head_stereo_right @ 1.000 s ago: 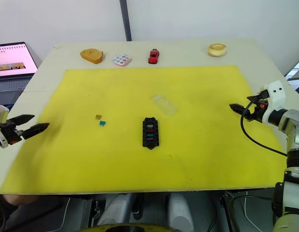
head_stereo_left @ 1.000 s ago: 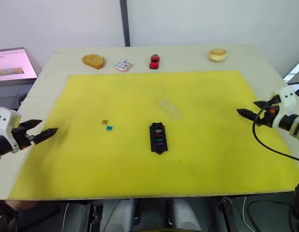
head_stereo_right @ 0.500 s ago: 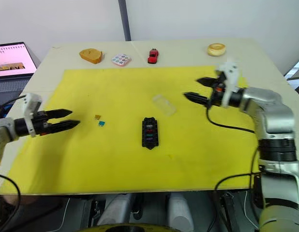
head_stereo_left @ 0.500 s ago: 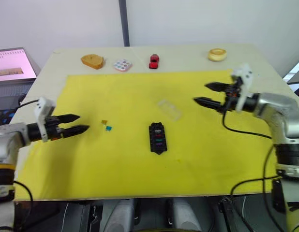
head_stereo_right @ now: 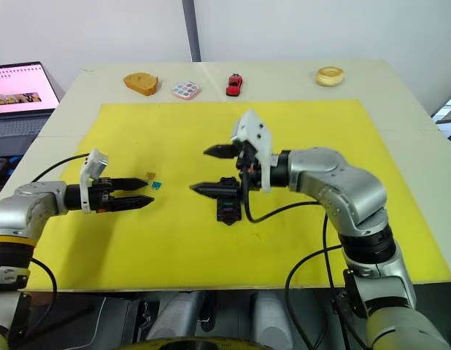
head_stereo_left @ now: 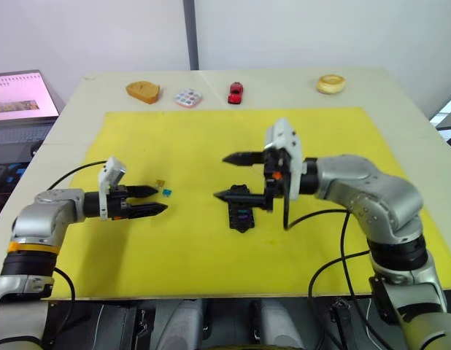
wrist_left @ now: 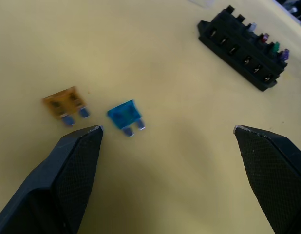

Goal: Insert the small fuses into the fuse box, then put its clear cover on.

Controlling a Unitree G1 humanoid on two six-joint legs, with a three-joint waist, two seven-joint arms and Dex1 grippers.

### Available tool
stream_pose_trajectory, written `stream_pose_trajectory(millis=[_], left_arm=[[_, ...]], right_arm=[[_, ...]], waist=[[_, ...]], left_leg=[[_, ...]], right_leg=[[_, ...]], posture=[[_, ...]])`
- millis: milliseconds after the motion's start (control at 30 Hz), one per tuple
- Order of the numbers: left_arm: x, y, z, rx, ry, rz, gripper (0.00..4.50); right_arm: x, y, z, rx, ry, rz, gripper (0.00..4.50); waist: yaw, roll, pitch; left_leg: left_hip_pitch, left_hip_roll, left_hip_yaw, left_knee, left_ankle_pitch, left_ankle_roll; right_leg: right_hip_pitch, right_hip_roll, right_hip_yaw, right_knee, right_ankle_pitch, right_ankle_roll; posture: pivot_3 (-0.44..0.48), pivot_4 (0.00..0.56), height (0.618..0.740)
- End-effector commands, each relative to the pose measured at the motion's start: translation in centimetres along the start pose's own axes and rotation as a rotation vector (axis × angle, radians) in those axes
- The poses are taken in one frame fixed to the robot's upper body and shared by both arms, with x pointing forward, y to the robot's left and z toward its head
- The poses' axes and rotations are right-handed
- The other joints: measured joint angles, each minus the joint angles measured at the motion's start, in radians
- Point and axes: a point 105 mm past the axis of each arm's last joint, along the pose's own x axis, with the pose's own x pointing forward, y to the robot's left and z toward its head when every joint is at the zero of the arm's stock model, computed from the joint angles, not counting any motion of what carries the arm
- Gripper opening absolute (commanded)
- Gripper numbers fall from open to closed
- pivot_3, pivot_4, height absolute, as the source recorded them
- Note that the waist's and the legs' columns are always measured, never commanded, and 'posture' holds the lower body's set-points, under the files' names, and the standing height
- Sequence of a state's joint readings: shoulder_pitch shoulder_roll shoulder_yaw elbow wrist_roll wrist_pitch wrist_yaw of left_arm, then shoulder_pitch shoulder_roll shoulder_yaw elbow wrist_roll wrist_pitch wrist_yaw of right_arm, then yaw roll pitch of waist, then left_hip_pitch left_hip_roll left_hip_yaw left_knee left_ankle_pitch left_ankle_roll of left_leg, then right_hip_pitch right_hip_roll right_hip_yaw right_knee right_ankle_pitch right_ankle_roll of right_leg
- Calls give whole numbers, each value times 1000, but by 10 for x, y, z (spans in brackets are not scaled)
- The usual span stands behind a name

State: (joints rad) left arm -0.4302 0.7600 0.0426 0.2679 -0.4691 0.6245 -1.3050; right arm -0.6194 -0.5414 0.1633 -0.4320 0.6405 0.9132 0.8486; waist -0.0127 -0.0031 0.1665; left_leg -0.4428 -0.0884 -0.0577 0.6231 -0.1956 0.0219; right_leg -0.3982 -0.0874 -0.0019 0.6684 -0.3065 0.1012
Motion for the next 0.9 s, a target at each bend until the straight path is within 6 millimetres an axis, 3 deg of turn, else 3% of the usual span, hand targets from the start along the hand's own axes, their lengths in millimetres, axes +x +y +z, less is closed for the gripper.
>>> stream_pose_trajectory(millis=[33, 267, 500, 600, 733, 833, 900], left_arm=[[8, -6, 0, -16, 7, -38, 4500], [13, 6, -16, -171, 35, 23, 4500], [24, -6, -17, -282, -11, -67, 4500], [32, 4, -27, -380, -34, -47, 3691], [36, 18, -52, -454, -23, 18, 1612], [38, 23, -55, -485, -56, 38, 21], [36, 25, -55, -505, -88, 45, 21]], right_arm=[[1, 7, 4, -56, 9, 7, 4467], [0, 1, 3, -59, 16, -28, 4467], [2, -3, 1, -58, 15, -50, 4467], [3, -4, 1, -63, 14, -58, 4500], [0, -9, -2, -60, 22, -81, 4500], [-2, -11, -5, -59, 27, -98, 4500], [-3, -13, -5, -56, 27, -110, 4500]], waist=[[0, 0, 0], [4, 0, 0], [5, 0, -1], [12, 1, -1], [25, 1, -2], [26, 3, -6], [26, 5, -11]], left_leg=[[0, 0, 0, 0, 0, 0], [1, 0, 0, 2, 0, 1], [1, 0, -1, 3, 0, 1], [1, -1, -1, 4, -1, 1], [1, -1, -1, 6, -2, 3], [1, -2, 0, 7, -2, 4], [3, -2, -1, 7, -2, 4]], right_leg=[[0, 0, 0, 0, 0, 0], [0, 0, 0, 0, 0, 0], [0, 0, 0, 0, 0, 0], [0, 0, 0, 0, 0, 0], [1, 0, 0, 0, 0, 0], [1, -1, 0, 0, 0, 0], [3, -1, 0, 0, 0, 0]], posture=[[0, 150, 740], [0, 150, 740], [0, 150, 740], [0, 150, 740], [0, 150, 740], [0, 150, 740], [0, 150, 740]])
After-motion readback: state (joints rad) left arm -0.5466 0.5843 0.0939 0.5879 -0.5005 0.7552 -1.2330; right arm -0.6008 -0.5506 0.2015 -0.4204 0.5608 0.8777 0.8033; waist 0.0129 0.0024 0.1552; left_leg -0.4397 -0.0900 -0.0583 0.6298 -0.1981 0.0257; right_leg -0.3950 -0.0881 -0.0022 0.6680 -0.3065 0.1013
